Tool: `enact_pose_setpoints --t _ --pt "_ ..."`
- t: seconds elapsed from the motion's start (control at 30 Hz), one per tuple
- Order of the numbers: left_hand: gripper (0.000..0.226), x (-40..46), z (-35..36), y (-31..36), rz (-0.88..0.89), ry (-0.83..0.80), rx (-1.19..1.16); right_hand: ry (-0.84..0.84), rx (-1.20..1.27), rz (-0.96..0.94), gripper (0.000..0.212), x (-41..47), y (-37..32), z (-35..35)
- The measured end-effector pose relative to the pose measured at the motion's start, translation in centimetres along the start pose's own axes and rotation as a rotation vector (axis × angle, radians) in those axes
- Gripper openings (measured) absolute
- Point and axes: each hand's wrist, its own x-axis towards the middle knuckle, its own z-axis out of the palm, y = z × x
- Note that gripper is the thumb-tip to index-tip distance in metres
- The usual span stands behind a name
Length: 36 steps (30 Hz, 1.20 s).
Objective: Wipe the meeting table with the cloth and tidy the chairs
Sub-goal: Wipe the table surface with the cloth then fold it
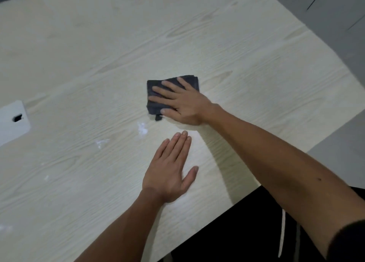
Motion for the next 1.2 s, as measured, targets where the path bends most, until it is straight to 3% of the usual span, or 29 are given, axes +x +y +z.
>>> enact_pose_setpoints --t 0.07,0.2,0.33,0.43,0.63,0.7,0.77,0.83,0.97,1.07,1.2 --pt "0.078 0.0 0.1 0.0 0.001 0.001 -0.005 0.055 0.032 0.162 0.057 -3.8 3.8 -0.5" --pt "0.078 0.0 0.2 0.0 0.007 0.017 -0.026 0.175 0.072 0.759 0.061 -11.9 12.2 -1.9" --pt "0.078 0.0 0.4 -0.2 0.004 0.033 -0.049 0.237 0.189 1.254 0.068 -14.4 12.1 -1.7" --pt "0.078 0.0 0.4 -0.3 0.006 0.044 -0.066 0.268 0.219 1.218 0.067 -10.7 6.8 -0.7" --pt "0.077 -0.1 0.2 -0.2 0.017 0.058 -0.074 0.126 0.04 0.475 0.06 -8.8 -2.2 2.8" --pt "0.074 -0.3 0.2 -0.2 0.007 0.098 -0.115 0.102 0.011 0.382 0.058 -11.6 -0.8 2.7" --pt "0.069 -0.5 0.2 -0.2 0.0 0.153 -0.137 0.145 0.051 0.6 0.058 -14.7 0.7 2.5" --pt "0.068 -1.3 0.0 -0.6 -0.004 0.204 -0.163 0.214 0.106 0.957 0.061 -17.2 0.5 2.9" --pt "0.079 -4.9 -0.6 -3.1 -0.117 0.167 -0.155 0.303 0.258 1.458 0.067 -15.4 -5.1 3.7" --pt "0.089 -8.6 -0.8 -6.0 -0.246 0.114 -0.137 0.353 0.313 1.565 0.069 -9.3 -10.1 3.6" --pt "0.095 -11.0 -0.7 -8.5 -0.325 0.084 -0.099 0.369 0.347 1.498 0.07 0.0 -13.4 3.0"
